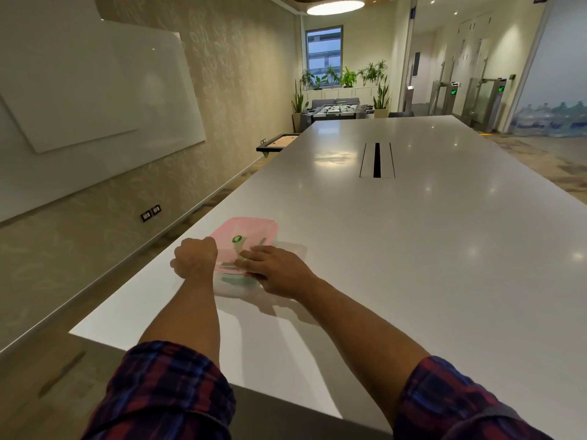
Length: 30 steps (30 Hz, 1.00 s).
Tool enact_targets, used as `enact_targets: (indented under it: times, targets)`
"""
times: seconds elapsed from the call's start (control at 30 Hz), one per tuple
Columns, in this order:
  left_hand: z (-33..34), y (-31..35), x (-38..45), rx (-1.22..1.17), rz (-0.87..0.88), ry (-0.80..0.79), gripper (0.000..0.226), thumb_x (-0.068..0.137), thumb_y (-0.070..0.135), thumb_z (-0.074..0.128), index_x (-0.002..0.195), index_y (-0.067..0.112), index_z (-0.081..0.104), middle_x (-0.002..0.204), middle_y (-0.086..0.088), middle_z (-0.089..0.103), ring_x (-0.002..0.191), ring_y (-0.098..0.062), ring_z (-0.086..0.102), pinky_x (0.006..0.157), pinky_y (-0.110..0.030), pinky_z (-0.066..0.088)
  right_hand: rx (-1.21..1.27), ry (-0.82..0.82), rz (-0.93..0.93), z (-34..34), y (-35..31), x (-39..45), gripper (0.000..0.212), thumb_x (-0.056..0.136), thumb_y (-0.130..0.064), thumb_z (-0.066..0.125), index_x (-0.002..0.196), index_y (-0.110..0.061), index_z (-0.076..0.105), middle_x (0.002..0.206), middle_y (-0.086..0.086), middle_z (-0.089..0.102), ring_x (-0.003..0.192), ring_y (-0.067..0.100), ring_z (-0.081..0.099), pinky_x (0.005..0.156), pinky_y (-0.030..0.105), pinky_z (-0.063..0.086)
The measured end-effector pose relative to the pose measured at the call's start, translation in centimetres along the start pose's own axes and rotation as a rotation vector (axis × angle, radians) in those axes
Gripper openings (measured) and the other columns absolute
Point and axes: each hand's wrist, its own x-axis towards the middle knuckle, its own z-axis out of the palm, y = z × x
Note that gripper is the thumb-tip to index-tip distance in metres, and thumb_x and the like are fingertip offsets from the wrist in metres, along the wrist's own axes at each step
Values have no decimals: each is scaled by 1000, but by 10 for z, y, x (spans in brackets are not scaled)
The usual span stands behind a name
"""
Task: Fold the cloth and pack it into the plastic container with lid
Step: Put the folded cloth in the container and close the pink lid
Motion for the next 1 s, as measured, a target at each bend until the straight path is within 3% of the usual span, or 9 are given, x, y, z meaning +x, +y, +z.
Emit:
enact_targets:
  times: [0.23,0.37,0.47,0.6,0.8,1.0]
  targets:
    - [2,-3,2,-67,-40,-9,42,91,26,49,119,-3,61,123,-23,62,114,-41,58,94,-44,46,131,-55,109,0,9,1,40,97,-17,63,137,-21,62,144,4,61,133,25,53,109,44,47]
    - [3,-2,1,37,46,-27,41,93,27,46,119,-1,61,120,-22,62,112,-41,59,89,-41,44,126,-50,88,-1,13,-1,43,92,-20,70,134,-19,65,140,6,64,129,27,58,106,46,49]
    - [3,0,-2,139,95,-29,38,93,25,45,117,1,62,118,-22,63,108,-39,61,81,-38,41,42,-51,46,3,14,-6,60,83,-27,82,138,-20,61,144,5,61,133,28,57,106,48,47]
    - [3,1,-1,198,126,-53,39,89,24,45,118,4,61,115,-19,63,104,-38,62,83,-39,46,-112,41,-70,20,9,-9,60,79,-16,86,133,-7,64,136,17,65,121,36,65,96,51,56]
    - [4,0,6,237,157,-59,28,89,20,44,108,7,60,96,-12,55,87,-31,56,76,-34,40,-186,176,-158,28,9,-9,51,79,-8,85,126,0,68,124,21,71,110,38,70,90,50,59]
    - [3,0,12,334,210,-20,19,89,18,45,82,6,57,67,-7,46,68,-25,52,71,-32,39,-123,217,-193,23,7,-9,41,79,-2,82,118,0,72,116,22,73,101,40,71,82,49,59]
